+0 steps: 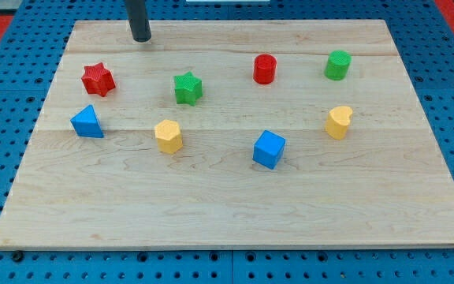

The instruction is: Move the green star to the center of the board

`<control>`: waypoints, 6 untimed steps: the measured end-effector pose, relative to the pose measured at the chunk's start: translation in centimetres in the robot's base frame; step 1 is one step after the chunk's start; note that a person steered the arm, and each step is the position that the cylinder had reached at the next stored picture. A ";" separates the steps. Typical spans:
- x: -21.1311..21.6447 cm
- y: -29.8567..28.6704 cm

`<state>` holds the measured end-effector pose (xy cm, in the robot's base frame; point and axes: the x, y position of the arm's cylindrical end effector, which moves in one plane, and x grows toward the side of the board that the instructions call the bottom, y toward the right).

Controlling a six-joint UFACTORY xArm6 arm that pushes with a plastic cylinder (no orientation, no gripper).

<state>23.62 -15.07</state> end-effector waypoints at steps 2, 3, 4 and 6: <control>4.9 0.6; 5.5 1.3; 10.6 5.4; 12.8 8.1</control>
